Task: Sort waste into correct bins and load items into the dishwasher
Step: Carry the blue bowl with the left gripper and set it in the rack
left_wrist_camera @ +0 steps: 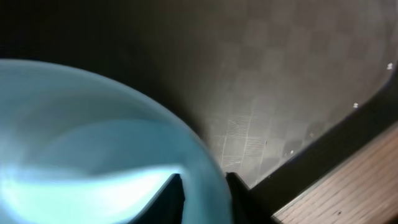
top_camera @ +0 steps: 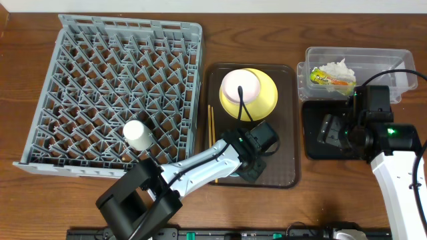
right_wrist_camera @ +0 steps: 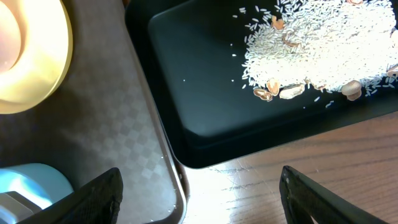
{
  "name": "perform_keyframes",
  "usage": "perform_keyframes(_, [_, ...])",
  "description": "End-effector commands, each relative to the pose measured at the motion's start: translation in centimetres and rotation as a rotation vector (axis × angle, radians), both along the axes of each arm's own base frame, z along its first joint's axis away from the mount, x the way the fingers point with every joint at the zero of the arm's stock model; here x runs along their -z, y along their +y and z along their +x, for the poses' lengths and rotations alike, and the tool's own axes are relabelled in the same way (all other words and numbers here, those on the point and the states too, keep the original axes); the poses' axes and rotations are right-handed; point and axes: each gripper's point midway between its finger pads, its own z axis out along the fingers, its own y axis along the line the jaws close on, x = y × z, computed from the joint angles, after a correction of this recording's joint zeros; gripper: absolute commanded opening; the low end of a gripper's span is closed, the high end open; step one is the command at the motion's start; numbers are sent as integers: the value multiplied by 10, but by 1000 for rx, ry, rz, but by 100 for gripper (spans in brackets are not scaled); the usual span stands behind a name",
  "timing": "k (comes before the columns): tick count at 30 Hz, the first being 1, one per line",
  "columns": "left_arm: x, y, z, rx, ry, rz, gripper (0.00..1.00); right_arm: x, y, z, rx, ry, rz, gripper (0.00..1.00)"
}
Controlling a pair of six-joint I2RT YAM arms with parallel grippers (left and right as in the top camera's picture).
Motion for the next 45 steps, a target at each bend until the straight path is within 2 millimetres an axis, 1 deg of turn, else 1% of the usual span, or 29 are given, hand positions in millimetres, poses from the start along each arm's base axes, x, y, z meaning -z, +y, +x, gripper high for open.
perform_keyframes(1, [-5, -5, 4, 8, -16, -11, 6, -9, -4, 3, 24, -30, -5, 79])
perform_keyframes(3, [-9, -4, 3, 8, -20, -16, 6, -9, -4, 3, 24, -30, -5, 79])
perform_keyframes(6, [-23, -6, 4, 8, -38, -42, 6, -9, -4, 3, 23, -30, -5, 79])
perform_keyframes(10, [-68, -4, 14, -8, -89, -105, 6, -9, -4, 3, 23, -30, -5, 79])
perform_keyframes(11, [-83, 0, 19, -20, -108, -126, 6, -9, -4, 3, 23, -30, -5, 79])
perform_keyframes(13, [-114, 12, 32, -52, -154, -166, 6, -9, -4, 3, 24, -30, -5, 79])
perform_keyframes(15, [-136, 25, 44, -78, -196, -196, 6, -9, -4, 3, 24, -30, -5, 79])
perform_keyframes(18, [-172, 56, 71, -168, -286, -252, 6, -9, -4, 3, 24, -30, -5, 79])
perform_keyframes(20, [-186, 78, 87, -241, -323, -277, 6, -9, -4, 3, 23, -30, -4, 79])
perform_keyframes(22, [-197, 93, 97, -263, -321, -338, 6, -9, -4, 3, 23, -30, -4, 79])
perform_keyframes(24, [-204, 105, 107, -275, -303, -412, 6, -9, -4, 3, 23, -30, -4, 79])
perform_keyframes(28, [-218, 144, 135, -381, -300, -531, 6, -9, -4, 3, 23, -30, -4, 78])
perform_keyframes(30, [-224, 169, 150, -446, -313, -582, 6, -9, -4, 3, 23, -30, -4, 78])
perform_keyframes(32, [-227, 184, 159, -480, -310, -634, 6, -9, -4, 4, 24, -31, -5, 78])
perform_keyframes(34, [-231, 194, 166, -491, -283, -717, 6, -9, -4, 4, 23, -32, -4, 78])
perform_keyframes(39, [-237, 207, 182, -436, -179, -996, 6, -9, -4, 3, 23, -30, -4, 78])
perform_keyframes(42, [-230, 225, 195, -461, -121, -1100, 6, -9, -4, 3, 23, -30, -4, 78])
perform_keyframes(44, [-218, 240, 205, -501, -101, -1128, 6, -9, -4, 3, 23, -30, -4, 78])
perform_keyframes(45, [-207, 254, 212, -531, -95, -1143, 6, -9, -4, 3, 23, -30, -4, 78])
